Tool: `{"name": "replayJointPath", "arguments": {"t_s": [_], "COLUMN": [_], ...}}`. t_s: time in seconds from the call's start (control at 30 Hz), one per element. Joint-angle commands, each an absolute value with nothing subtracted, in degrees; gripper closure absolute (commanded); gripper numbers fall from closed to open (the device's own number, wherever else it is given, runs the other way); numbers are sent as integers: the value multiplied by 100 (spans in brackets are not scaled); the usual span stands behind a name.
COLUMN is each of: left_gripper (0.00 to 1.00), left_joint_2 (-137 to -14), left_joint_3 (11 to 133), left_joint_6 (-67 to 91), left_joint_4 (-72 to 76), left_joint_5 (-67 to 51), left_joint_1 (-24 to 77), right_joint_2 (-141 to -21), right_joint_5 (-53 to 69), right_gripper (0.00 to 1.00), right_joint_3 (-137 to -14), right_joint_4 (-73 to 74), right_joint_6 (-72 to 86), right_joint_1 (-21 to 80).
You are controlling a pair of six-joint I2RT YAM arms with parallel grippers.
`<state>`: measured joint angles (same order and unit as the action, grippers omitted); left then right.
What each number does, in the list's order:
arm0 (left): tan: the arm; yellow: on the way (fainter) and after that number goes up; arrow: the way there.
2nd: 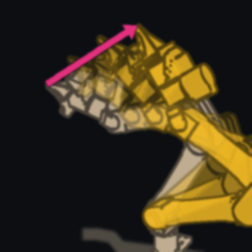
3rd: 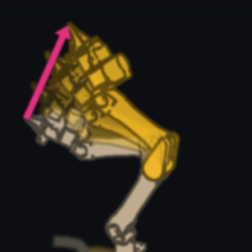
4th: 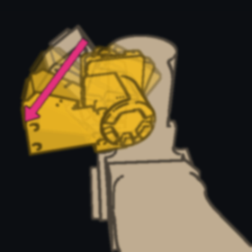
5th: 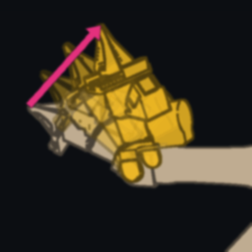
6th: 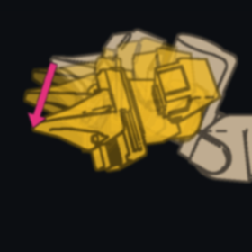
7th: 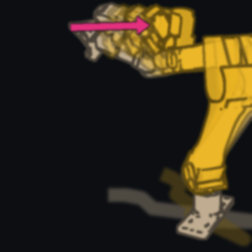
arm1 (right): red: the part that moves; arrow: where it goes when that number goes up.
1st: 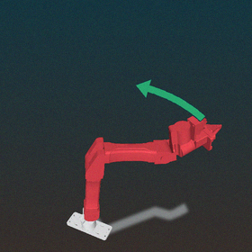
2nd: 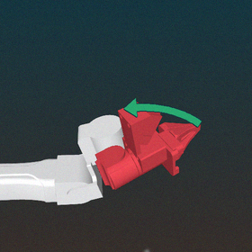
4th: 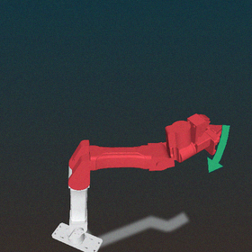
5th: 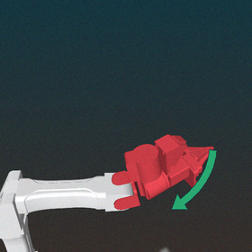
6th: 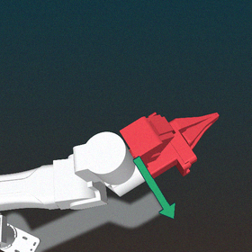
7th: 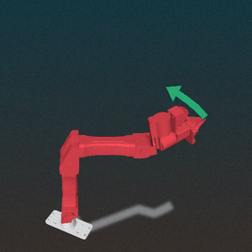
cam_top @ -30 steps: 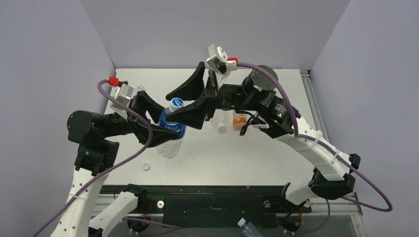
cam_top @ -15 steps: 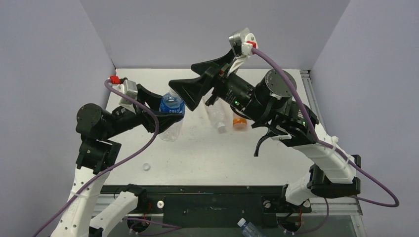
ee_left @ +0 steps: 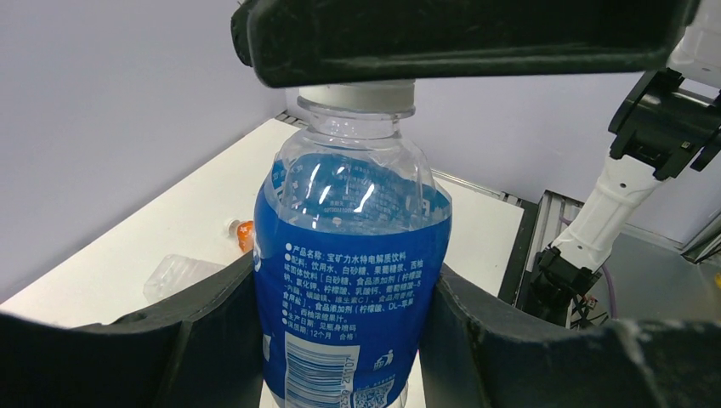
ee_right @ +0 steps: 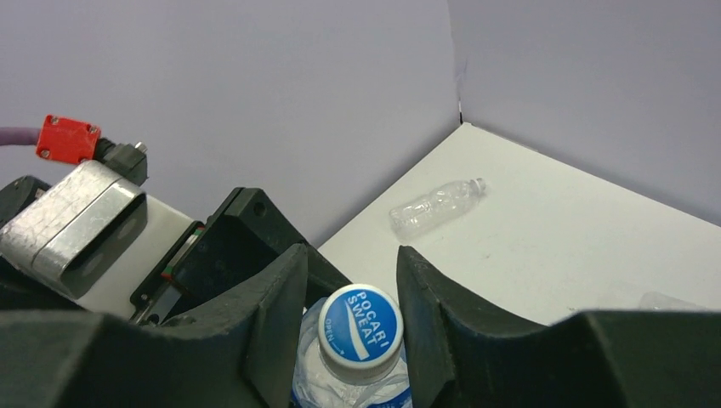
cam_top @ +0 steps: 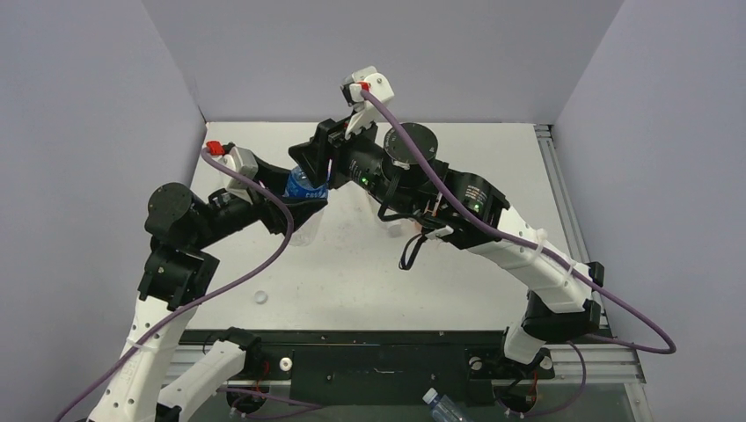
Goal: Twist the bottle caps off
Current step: Unscrew the bottle cap from the plastic bottle.
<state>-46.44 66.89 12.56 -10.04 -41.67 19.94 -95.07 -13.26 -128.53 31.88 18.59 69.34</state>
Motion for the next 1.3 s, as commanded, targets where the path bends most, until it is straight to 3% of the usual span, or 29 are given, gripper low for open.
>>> {"name": "replayJointPath", "arguments": {"t_s": [0.0,0.2,0.3,0.37,0.67,0.8,0.9,1.03,1.17,1.27], "left_gripper": [100,100,100,100,100,100,100,100,100,100], "left_joint_2": [-4595,-4592,-4645,-4675,-4705,-4723,-4713,-4687,-4670,-4638], "left_joint_3": [6770,6807,6865,6898,6920,6965,6965,6946,6955,6964], "left_joint_6": [1122,1216,1290,1341,1561,1711,1722,1723,1742,1916], "left_joint_4": [-919,-888,-882,-871,-811,-768,-771,-767,-745,-678], "left_joint_5": [-3995,-3971,-3922,-3905,-3881,-3905,-3918,-3920,-3966,-4056], "left_joint_1": [2083,2139,2144,2144,2145,2145,2145,2145,2145,2145], "right_joint_2": [-9389,-9363,-9389,-9389,-9227,-9234,-9216,-9245,-9295,-9030], "right_joint_5": [-1270,-1040,-995,-1042,-1133,-1099,-1156,-1110,-1046,-821], "right_gripper": [66,81,69,66,82,69,67,71,97,100], "right_joint_3": [-12961,-12755,-12718,-12684,-12352,-12314,-12287,-12327,-12422,-12102], "right_joint_4": [2988,2826,2838,2830,2536,2463,2419,2419,2547,2260], "right_joint_6": [2051,2231,2218,2211,2154,2029,2028,2057,2039,1976], "right_joint_1": [6837,6688,6671,6676,6670,6727,6734,6731,6724,6688]}}
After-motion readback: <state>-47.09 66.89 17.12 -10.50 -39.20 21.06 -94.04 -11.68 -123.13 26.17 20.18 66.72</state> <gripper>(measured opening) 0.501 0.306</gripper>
